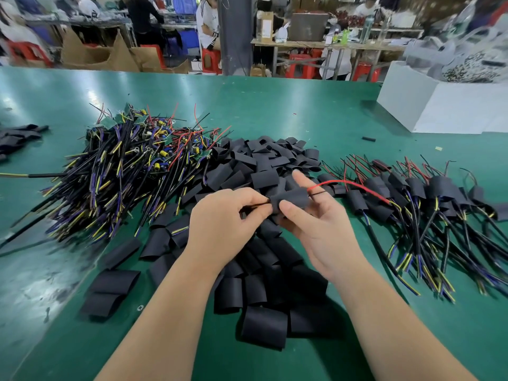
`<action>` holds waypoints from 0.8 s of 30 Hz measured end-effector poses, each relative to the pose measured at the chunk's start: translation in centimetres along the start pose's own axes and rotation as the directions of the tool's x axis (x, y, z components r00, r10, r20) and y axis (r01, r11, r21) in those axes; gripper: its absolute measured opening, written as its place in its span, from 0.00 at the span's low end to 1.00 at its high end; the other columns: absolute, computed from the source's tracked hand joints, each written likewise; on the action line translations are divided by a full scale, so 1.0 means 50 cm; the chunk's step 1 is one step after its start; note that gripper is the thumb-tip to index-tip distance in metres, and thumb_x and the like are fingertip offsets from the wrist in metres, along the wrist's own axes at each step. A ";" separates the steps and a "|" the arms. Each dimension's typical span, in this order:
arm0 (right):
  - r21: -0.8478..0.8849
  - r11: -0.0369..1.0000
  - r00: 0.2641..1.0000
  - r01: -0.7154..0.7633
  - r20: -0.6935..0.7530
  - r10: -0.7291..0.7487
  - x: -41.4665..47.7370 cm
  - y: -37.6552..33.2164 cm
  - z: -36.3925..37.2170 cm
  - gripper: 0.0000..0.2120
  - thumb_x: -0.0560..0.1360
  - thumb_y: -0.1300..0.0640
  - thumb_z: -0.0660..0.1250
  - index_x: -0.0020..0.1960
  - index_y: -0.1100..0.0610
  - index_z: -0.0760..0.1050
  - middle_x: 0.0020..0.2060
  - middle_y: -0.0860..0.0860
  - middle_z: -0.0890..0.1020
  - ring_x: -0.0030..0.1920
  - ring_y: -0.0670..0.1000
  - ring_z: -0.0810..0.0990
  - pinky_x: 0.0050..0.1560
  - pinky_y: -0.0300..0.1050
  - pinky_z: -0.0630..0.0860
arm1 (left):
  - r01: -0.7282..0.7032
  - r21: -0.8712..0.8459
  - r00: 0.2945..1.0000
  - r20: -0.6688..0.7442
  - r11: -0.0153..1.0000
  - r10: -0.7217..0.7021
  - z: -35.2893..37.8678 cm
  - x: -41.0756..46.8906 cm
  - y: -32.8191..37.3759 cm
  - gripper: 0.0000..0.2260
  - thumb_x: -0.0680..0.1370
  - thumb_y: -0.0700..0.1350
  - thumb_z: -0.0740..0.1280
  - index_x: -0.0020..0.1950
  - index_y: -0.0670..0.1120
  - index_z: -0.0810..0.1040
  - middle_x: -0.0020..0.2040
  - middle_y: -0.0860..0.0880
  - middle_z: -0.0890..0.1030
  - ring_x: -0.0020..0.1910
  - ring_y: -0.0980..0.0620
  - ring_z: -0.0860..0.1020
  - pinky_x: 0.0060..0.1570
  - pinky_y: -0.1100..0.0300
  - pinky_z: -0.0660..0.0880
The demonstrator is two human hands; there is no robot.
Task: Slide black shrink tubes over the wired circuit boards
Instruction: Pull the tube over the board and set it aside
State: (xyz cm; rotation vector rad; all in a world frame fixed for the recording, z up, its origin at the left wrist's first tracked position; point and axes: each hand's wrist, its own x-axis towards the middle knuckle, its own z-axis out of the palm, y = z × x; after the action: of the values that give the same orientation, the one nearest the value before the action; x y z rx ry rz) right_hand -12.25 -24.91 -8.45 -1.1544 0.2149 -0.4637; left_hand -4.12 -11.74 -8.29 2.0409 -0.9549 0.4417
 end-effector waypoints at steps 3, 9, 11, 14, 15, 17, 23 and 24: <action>0.359 0.930 0.993 -0.074 -0.061 0.103 0.007 -0.022 0.003 0.23 0.69 0.70 0.67 0.61 0.54 0.70 0.39 0.57 0.80 0.38 0.53 0.83 0.36 0.42 0.80 | 0.045 -0.109 0.999 -0.021 0.993 -0.048 -0.006 0.004 -0.003 0.11 0.72 0.59 0.67 0.44 0.54 0.83 0.38 0.59 0.83 0.33 0.59 0.78 0.38 0.58 0.76; 0.326 0.919 0.914 0.220 -0.398 -0.078 0.022 -0.124 -0.093 0.02 0.76 0.63 0.63 0.47 0.58 0.71 0.34 0.53 0.80 0.29 0.46 0.79 0.29 0.35 0.73 | 0.282 -0.043 0.917 -0.280 0.958 -0.283 -0.036 0.020 -0.064 0.10 0.78 0.53 0.61 0.46 0.51 0.80 0.38 0.55 0.82 0.33 0.56 0.75 0.34 0.62 0.68; 0.021 0.958 0.822 0.287 -0.519 -0.235 0.017 -0.141 -0.124 0.06 0.76 0.64 0.63 0.46 0.54 0.72 0.33 0.52 0.81 0.32 0.50 0.83 0.32 0.38 0.76 | 0.415 0.075 0.864 -0.344 0.907 -0.367 -0.040 0.020 -0.088 0.06 0.77 0.46 0.64 0.50 0.51 0.80 0.45 0.54 0.81 0.42 0.51 0.77 0.40 0.60 0.68; -0.620 0.780 0.725 0.088 -0.496 -0.477 0.018 -0.139 -0.159 0.09 0.74 0.62 0.66 0.51 0.51 0.78 0.42 0.55 0.82 0.36 0.52 0.84 0.40 0.44 0.79 | 0.538 0.169 0.800 -0.411 0.826 -0.437 -0.045 0.017 -0.113 0.12 0.75 0.42 0.65 0.57 0.48 0.78 0.57 0.47 0.77 0.56 0.43 0.74 0.52 0.51 0.69; -0.791 0.609 0.732 -0.056 -0.447 -0.514 0.019 -0.131 -0.169 0.11 0.73 0.62 0.67 0.53 0.52 0.80 0.45 0.56 0.82 0.40 0.54 0.82 0.47 0.47 0.78 | 0.574 0.212 0.784 -0.420 0.791 -0.457 -0.047 0.016 -0.118 0.14 0.75 0.43 0.65 0.60 0.48 0.77 0.61 0.47 0.75 0.60 0.42 0.72 0.56 0.48 0.68; -0.895 0.331 0.770 -0.298 -0.431 -0.471 0.020 -0.114 -0.172 0.14 0.72 0.62 0.69 0.56 0.53 0.80 0.54 0.60 0.78 0.52 0.60 0.77 0.58 0.51 0.72 | 0.650 0.288 0.753 -0.369 0.703 -0.545 -0.049 0.014 -0.129 0.18 0.76 0.46 0.64 0.67 0.48 0.73 0.68 0.47 0.71 0.65 0.43 0.68 0.61 0.46 0.64; -0.883 0.204 0.819 -0.424 -0.469 -0.331 0.015 -0.087 -0.116 0.17 0.72 0.55 0.70 0.61 0.49 0.77 0.64 0.58 0.69 0.65 0.64 0.66 0.66 0.58 0.60 | 0.686 0.430 0.719 -0.282 0.587 -0.635 -0.048 0.018 -0.166 0.14 0.79 0.50 0.65 0.65 0.53 0.76 0.61 0.47 0.75 0.59 0.43 0.74 0.60 0.46 0.63; -0.896 0.199 0.834 -0.396 -0.442 -0.331 0.013 -0.083 -0.109 0.16 0.73 0.55 0.69 0.60 0.49 0.77 0.64 0.58 0.69 0.65 0.63 0.66 0.66 0.58 0.60 | 0.697 0.407 0.712 -0.297 0.590 -0.636 -0.051 0.022 -0.171 0.14 0.78 0.50 0.66 0.64 0.53 0.77 0.59 0.47 0.77 0.56 0.43 0.76 0.59 0.45 0.64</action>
State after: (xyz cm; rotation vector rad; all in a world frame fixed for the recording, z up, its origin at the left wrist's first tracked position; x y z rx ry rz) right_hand -14.83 -31.08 -6.78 -2.3128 1.2580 -0.6347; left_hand 3.15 -7.01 -10.63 2.6089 0.0967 0.4022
